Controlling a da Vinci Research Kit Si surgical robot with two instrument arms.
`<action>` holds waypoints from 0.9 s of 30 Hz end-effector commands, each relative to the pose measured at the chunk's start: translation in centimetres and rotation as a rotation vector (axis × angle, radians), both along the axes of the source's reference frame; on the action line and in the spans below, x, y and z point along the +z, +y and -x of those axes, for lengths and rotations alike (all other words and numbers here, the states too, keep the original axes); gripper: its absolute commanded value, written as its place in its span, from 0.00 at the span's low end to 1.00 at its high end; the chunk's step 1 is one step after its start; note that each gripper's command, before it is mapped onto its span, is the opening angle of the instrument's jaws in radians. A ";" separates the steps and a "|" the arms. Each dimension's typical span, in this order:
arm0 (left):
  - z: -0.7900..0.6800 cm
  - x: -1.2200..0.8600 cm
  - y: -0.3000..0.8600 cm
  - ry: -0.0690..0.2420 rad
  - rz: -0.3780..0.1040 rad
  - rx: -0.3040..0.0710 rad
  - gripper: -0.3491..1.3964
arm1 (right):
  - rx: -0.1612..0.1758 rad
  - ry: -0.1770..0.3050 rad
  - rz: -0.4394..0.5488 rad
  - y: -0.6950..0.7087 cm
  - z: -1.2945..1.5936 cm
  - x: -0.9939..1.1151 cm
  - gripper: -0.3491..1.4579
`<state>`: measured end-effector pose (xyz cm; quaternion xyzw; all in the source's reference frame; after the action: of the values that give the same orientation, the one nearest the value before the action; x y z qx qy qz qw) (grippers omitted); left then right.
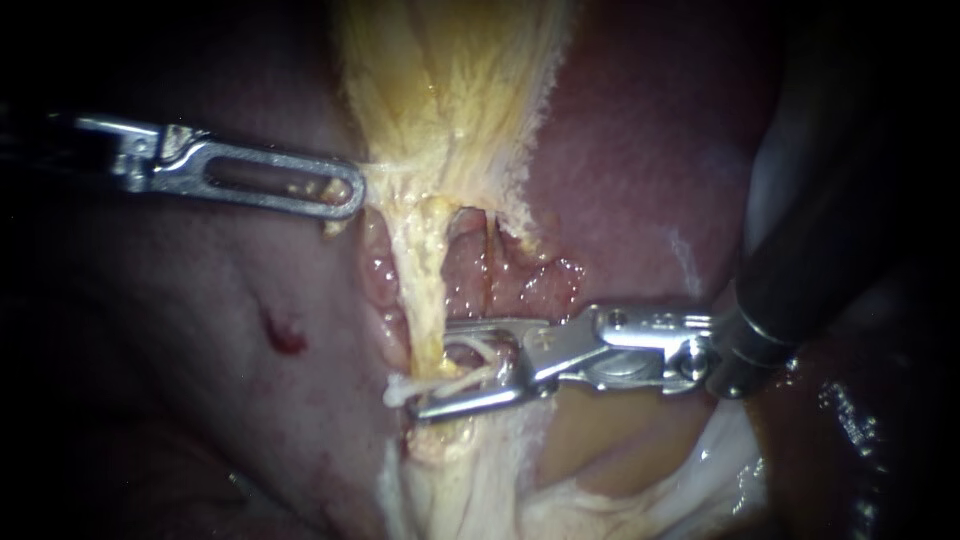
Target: Clipping second clip left tube
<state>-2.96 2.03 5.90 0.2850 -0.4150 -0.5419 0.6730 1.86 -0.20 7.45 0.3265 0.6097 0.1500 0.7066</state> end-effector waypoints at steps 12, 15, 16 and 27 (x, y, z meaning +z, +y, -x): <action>0.00 0.01 0.00 0.000 0.000 0.001 0.00 | -0.032 0.027 -0.020 -0.13 -0.31 0.10 0.47; 0.00 0.01 0.01 0.000 0.000 0.001 0.00 | -0.031 0.036 -0.025 -0.15 -0.36 0.12 0.47; 0.00 0.01 0.01 0.000 0.000 0.001 0.00 | -0.031 0.039 -0.025 -0.15 -0.37 0.12 0.47; -0.02 0.03 0.02 0.001 0.001 0.000 0.00 | -0.075 0.076 -0.061 -0.24 -0.37 0.01 0.47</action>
<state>-2.93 2.04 5.93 0.2850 -0.4150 -0.5413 0.6734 2.23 -0.45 7.44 0.3786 0.6199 0.1269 0.6755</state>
